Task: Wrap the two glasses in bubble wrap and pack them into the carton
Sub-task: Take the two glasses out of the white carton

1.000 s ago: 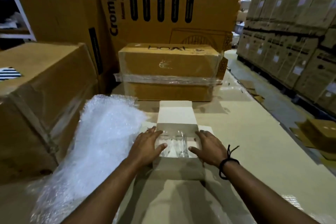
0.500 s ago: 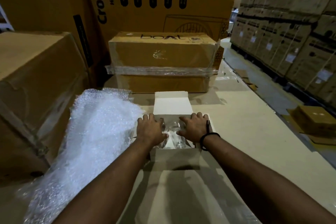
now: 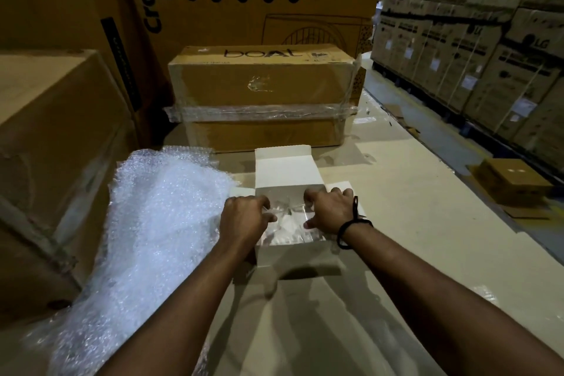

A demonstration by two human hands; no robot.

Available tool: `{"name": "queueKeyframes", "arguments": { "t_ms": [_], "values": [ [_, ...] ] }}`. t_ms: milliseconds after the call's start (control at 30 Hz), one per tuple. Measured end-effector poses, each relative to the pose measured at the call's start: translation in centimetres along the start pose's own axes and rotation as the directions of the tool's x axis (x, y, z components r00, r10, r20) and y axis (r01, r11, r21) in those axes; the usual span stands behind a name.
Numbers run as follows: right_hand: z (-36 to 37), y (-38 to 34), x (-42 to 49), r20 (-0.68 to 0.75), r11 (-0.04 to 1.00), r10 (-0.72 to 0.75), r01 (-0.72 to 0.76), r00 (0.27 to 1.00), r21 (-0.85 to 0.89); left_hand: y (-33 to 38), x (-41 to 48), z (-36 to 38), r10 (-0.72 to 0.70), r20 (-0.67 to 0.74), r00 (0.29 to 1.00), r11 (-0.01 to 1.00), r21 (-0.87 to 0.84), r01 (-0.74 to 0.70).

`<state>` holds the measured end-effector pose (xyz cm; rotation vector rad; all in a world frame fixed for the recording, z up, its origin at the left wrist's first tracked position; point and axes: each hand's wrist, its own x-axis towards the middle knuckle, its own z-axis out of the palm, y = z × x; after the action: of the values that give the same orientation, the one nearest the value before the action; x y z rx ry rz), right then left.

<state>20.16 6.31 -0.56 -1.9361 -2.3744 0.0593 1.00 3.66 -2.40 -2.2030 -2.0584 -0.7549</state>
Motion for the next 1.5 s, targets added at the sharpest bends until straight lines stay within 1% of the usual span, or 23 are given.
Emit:
{"name": "queueKeyframes", "arguments": {
  "t_ms": [67,100,133,167,200,267,367,400,433,533,633,733,867,967,1133,1300,1400,1467,1500],
  "values": [
    [-0.3,0.4,-0.8,-0.027,0.996,0.03,-0.027,0.999,0.085,-0.2,-1.0,-0.4,-0.054,-0.036,0.998,0.968,-0.248,0.043],
    [-0.4,0.7,-1.2,-0.042,0.984,0.046,-0.038,0.998,0.172,-0.1,-1.5,-0.7,-0.069,-0.058,0.996,0.938,-0.344,0.045],
    [-0.6,1.1,-1.7,-0.052,0.954,0.068,-0.05,0.996,0.295,0.0,-2.0,-1.0,-0.076,-0.084,0.994,0.907,-0.419,0.034],
    [-0.8,1.5,-2.2,-0.071,0.9,0.094,-0.054,0.993,0.433,0.4,-2.5,-1.5,-0.075,-0.111,0.991,0.878,-0.478,0.013],
    [-1.2,2.0,-2.8,-0.105,0.829,0.132,-0.052,0.986,0.556,0.9,-3.0,-1.9,-0.066,-0.133,0.989,0.849,-0.528,-0.015],
    [-2.4,2.9,-4.1,-0.171,0.691,0.217,-0.028,0.961,0.722,2.1,-3.7,-2.7,-0.043,-0.16,0.986,0.789,-0.611,-0.065],
    [-4.4,4.9,-6.5,-0.228,0.519,0.298,0.043,0.927,0.854,4.5,-5.0,-3.0,0.007,-0.179,0.984,0.716,-0.686,-0.13],
    [-4.9,5.8,-7.4,-0.24,0.481,0.315,0.064,0.918,0.875,5.5,-5.4,-2.8,0.035,-0.188,0.982,0.699,-0.698,-0.159],
    [-5.4,6.9,-8.3,-0.26,0.466,0.323,0.085,0.91,0.88,6.6,-5.9,-2.5,0.067,-0.199,0.978,0.685,-0.704,-0.19],
    [-6.0,10.6,-10.2,-0.287,0.501,0.329,0.091,0.9,0.86,10.0,-7.1,-1.2,0.155,-0.193,0.969,0.658,-0.711,-0.247],
    [-4.9,14.6,-10.9,-0.242,0.551,0.349,0.011,0.905,0.835,13.4,-7.8,1.3,0.212,-0.105,0.972,0.651,-0.726,-0.22],
    [-2.8,17.7,-10.8,-0.168,0.572,0.354,-0.071,0.92,0.817,16.4,-8.1,3.9,0.175,-0.047,0.983,0.665,-0.731,-0.153],
    [-0.4,20.5,-10.0,-0.105,0.549,0.344,-0.109,0.933,0.828,19.4,-7.9,6.9,0.145,-0.051,0.988,0.727,-0.672,-0.141],
    [0.6,21.9,-9.1,-0.084,0.518,0.336,-0.109,0.938,0.848,20.7,-7.9,8.5,0.072,-0.059,0.996,0.757,-0.647,-0.093],
    [1.9,23.7,-8.1,-0.078,0.5,0.3,-0.087,0.951,0.862,22.5,-7.5,9.4,-0.007,-0.102,0.995,0.79,-0.611,-0.057],
    [2.0,24.7,-7.7,-0.055,0.551,0.211,-0.072,0.976,0.832,23.3,-7.6,9.6,-0.047,-0.09,0.995,0.82,-0.572,-0.013],
    [1.1,25.1,-7.8,-0.043,0.633,0.119,-0.042,0.992,0.773,23.0,-8.0,9.3,-0.039,-0.019,0.999,0.829,-0.559,0.022],
    [0.0,25.2,-8.0,-0.04,0.678,0.072,-0.019,0.997,0.735,22.6,-8.5,8.7,-0.078,0.014,0.997,0.834,-0.547,0.073],
    [-0.8,25.3,-8.1,-0.042,0.696,0.074,-0.021,0.996,0.718,22.3,-8.6,8.4,-0.1,0.026,0.995,0.828,-0.552,0.098]
  ]
}}
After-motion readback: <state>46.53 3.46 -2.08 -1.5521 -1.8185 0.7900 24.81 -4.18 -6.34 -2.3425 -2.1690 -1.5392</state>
